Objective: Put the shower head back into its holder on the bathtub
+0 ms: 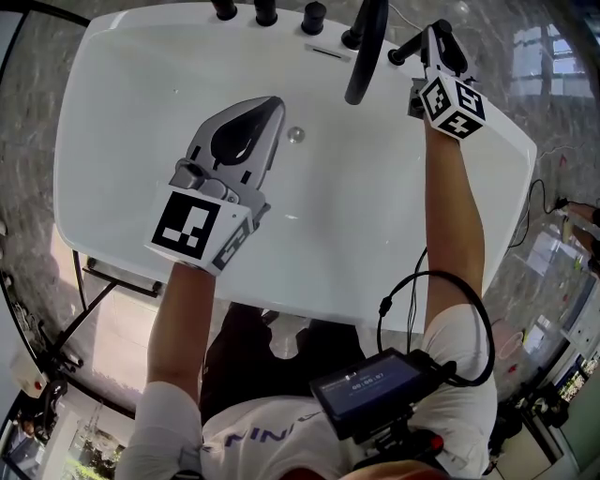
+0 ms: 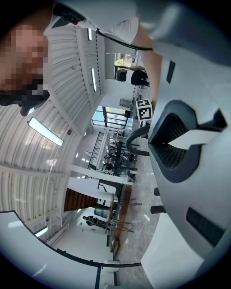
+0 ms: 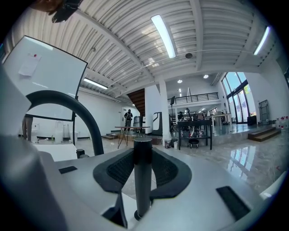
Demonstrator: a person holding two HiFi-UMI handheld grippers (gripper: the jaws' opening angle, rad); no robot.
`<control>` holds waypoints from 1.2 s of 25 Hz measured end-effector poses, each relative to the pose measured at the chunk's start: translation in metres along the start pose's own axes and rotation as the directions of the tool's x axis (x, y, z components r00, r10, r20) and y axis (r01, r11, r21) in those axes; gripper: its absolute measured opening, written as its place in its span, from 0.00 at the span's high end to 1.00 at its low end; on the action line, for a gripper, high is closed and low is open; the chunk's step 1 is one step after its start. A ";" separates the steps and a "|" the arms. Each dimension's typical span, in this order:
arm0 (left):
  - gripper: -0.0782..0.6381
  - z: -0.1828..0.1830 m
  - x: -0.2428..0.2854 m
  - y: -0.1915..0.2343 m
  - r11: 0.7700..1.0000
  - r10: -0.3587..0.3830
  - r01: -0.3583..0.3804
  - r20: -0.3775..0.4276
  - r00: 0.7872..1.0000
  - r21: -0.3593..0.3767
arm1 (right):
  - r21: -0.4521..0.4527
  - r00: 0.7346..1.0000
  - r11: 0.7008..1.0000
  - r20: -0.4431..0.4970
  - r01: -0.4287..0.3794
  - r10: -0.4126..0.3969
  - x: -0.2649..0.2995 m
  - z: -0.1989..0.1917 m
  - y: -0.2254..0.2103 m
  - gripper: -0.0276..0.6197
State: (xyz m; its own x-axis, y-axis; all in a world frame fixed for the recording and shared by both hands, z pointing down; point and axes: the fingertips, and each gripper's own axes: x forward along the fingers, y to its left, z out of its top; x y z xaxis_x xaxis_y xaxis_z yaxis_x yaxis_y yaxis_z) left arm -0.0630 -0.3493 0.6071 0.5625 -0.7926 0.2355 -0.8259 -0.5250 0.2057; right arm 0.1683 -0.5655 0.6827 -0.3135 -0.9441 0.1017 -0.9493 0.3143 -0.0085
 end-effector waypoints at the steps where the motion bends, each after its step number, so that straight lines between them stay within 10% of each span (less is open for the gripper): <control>1: 0.87 -0.001 0.000 0.001 1.000 0.000 0.000 -0.001 1.000 -0.002 | -0.001 1.000 1.000 -0.004 0.000 0.000 0.001 -0.002 0.000 0.77; 16: 0.87 0.002 -0.010 0.008 0.999 -0.011 0.012 0.007 1.000 -0.032 | 0.017 0.999 1.000 -0.046 0.012 -0.011 0.007 -0.013 -0.001 0.75; 30: 0.87 0.053 -0.060 -0.014 1.000 -0.014 0.015 0.040 0.999 -0.018 | -0.045 0.999 0.999 0.037 -0.026 0.027 -0.063 0.094 0.026 0.69</control>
State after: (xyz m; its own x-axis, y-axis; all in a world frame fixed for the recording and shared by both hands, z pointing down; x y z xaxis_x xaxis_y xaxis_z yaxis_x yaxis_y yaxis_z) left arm -0.0875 -0.3107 0.5398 0.5719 -0.7969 0.1948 -0.8167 -0.5308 0.2263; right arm 0.1613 -0.5069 0.5827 -0.3399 -0.9382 0.0649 -0.9389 0.3425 0.0333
